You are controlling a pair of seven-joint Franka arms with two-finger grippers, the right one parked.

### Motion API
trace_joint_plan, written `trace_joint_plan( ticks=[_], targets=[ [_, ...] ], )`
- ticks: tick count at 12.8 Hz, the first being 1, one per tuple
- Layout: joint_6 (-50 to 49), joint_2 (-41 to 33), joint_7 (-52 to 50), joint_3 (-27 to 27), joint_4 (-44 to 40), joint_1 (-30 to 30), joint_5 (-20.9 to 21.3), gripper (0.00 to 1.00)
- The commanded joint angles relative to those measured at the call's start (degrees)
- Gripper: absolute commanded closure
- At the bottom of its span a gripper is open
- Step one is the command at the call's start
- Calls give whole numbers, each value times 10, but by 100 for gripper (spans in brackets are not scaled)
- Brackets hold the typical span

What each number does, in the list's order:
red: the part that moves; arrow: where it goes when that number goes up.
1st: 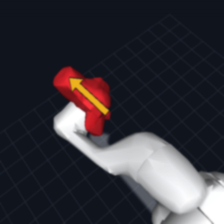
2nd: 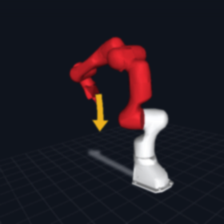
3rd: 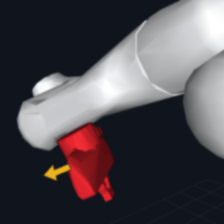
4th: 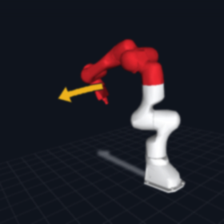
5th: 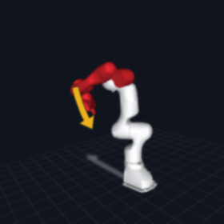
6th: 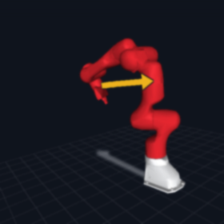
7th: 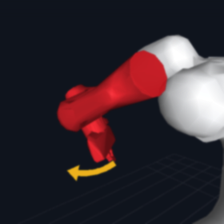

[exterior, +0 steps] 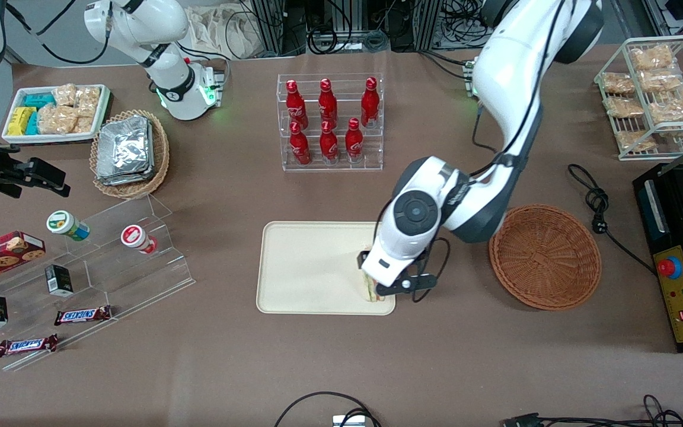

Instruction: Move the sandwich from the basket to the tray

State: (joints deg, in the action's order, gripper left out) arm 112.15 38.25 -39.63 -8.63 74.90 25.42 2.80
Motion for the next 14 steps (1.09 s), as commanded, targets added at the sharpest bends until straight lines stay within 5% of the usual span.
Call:
trace_joint_plan(
  ticks=[1,3,6,14],
  targets=[
    [60,-167,68,-1,237,-49,0,0],
    [135,-277,116,-1,389,-68,-1,0],
    [84,-352,151,-1,429,-122,-2,0],
    [-166,-270,230,0,129,-285,-35,0]
  ],
)
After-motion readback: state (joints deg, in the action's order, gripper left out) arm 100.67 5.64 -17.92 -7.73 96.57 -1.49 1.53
